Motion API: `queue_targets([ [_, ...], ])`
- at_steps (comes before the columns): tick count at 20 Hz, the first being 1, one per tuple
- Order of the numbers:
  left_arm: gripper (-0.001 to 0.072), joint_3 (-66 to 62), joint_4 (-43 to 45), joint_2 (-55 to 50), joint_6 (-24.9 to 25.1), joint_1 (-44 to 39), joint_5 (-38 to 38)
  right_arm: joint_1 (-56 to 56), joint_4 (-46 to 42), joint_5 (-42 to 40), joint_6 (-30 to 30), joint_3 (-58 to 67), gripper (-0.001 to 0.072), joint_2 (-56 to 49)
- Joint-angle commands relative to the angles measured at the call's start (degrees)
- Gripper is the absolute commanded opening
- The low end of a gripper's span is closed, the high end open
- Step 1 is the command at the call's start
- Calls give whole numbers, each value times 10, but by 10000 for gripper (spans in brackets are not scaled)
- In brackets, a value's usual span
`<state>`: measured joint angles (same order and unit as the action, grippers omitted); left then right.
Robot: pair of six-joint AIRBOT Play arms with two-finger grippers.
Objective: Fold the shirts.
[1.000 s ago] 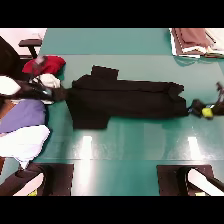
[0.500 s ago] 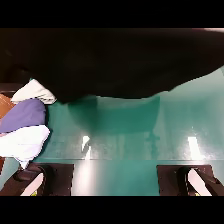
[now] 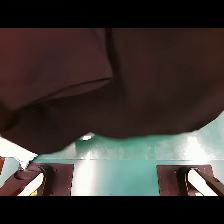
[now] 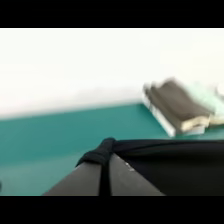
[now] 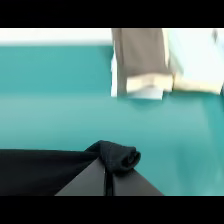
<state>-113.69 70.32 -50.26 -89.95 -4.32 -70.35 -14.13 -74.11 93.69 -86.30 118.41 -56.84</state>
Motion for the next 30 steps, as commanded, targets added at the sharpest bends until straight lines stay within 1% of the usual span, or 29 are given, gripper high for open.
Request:
queue_targets([
  [1, 23, 73, 3, -93, 3, 1, -81, 20, -12, 35, -7, -106, 13, -56],
  [5, 24, 154, -3, -248, 3, 1, -80, 74, -55, 39, -9, -193, 13, -188],
  [8, 24, 164, -3, -365, 4, 1, -48, 97, -54, 17, -6, -201, 13, -302],
  [9, 24, 164, -3, -396, 7, 1, -25, 103, -54, 0, -3, -193, 13, -339],
  [11, 24, 163, -10, -444, 33, 1, 30, 111, -50, -37, 5, -153, 13, -403],
  [13, 23, 163, -10, -468, 34, 1, 86, 113, -49, -78, 5, -102, 13, -449],
  [15, 24, 162, -9, -470, 34, 2, 124, 113, -49, -93, 6, -53, 13, -478],
  [16, 24, 155, -9, -469, 34, 2, 118, 113, -50, -84, 11, -36, 13, -484],
  [18, 23, 139, -1, -469, 34, 10, 51, 113, -52, -57, 25, -42, 13, -473],
  [19, 23, 140, 6, -468, 34, 10, 12, 113, -53, -54, 28, -68, 13, -458],
  [21, 23, 160, 27, -468, 41, 10, -28, 113, -54, -68, 28, -149, 13, -417],
  [24, 24, 205, 21, -468, 49, 10, -29, 114, -49, -135, 28, -288, 14, -357],
  [26, 25, 229, 21, -468, 48, 10, -28, 113, -49, -160, 28, -349, 15, -335],
  [27, 75, 239, 21, -468, 47, 10, -27, 113, -49, -164, 28, -368, 26, -329],
  [28, 346, 245, 21, -468, 44, 10, -27, 113, -45, -167, 28, -381, 198, -325],
  [29, 447, 246, 19, -468, 43, 10, -29, 111, -32, -172, 29, -388, 403, -323],
  [30, 400, 246, 15, -464, 43, 10, -37, 106, -15, -172, 36, -388, 414, -319],
])
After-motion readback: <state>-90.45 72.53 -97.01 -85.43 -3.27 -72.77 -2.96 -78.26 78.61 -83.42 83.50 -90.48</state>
